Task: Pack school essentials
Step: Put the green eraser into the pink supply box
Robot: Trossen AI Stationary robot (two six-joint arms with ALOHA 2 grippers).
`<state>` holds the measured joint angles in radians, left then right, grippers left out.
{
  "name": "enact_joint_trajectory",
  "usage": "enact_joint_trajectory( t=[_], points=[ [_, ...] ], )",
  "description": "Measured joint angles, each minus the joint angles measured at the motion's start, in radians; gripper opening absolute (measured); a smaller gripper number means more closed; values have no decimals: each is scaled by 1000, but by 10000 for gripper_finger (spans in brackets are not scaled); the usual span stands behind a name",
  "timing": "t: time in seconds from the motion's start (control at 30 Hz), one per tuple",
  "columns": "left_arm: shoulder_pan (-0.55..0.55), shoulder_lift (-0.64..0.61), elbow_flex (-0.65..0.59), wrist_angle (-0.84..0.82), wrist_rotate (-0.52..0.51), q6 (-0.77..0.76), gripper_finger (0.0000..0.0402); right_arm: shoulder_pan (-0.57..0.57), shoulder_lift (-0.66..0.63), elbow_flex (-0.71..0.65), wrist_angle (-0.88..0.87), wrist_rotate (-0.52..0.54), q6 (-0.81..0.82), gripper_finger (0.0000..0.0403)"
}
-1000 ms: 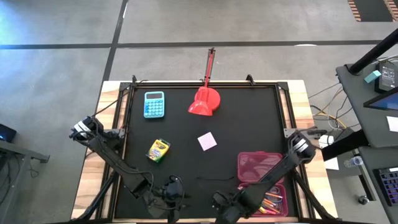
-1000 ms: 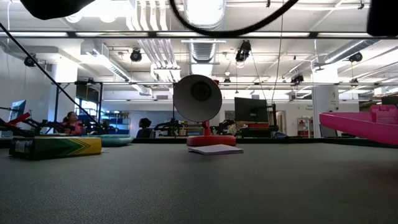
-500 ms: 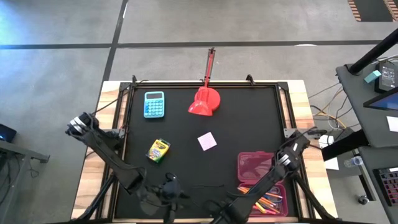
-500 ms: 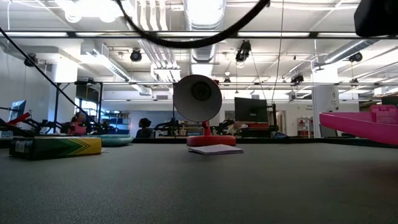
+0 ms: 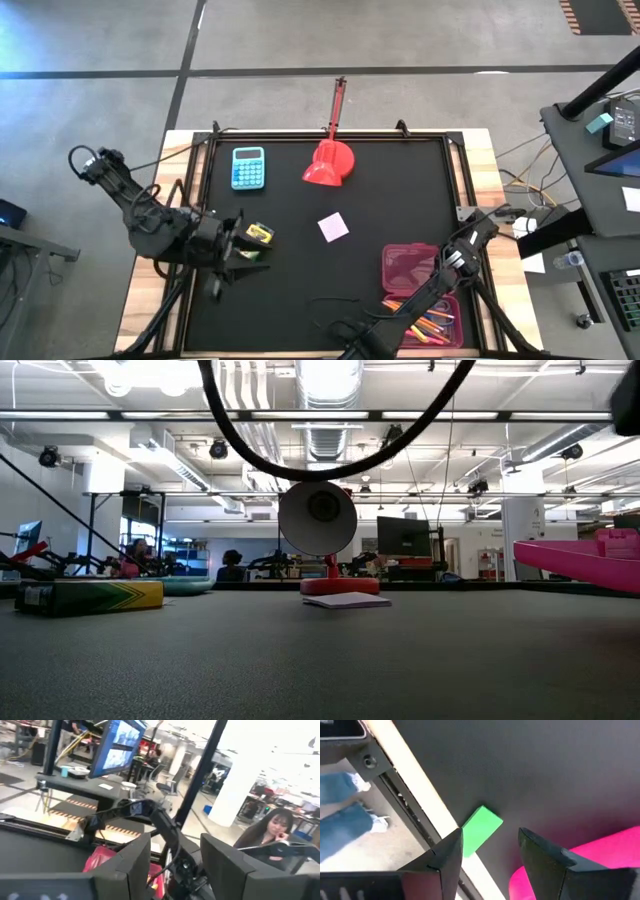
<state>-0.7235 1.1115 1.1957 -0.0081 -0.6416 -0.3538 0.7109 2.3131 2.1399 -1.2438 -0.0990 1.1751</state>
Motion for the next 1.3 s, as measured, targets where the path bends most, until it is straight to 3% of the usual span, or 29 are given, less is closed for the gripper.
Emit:
enact_joint_trajectory(
  t=[0.63,1.3],
  points=[
    [-5,157,-28,2,22,-59,155,-24,2,-3,14,-59,98,180],
    [-5,164,-22,53,26,-52,155,-43,2,-79,62,-90,89,180]
  ],
)
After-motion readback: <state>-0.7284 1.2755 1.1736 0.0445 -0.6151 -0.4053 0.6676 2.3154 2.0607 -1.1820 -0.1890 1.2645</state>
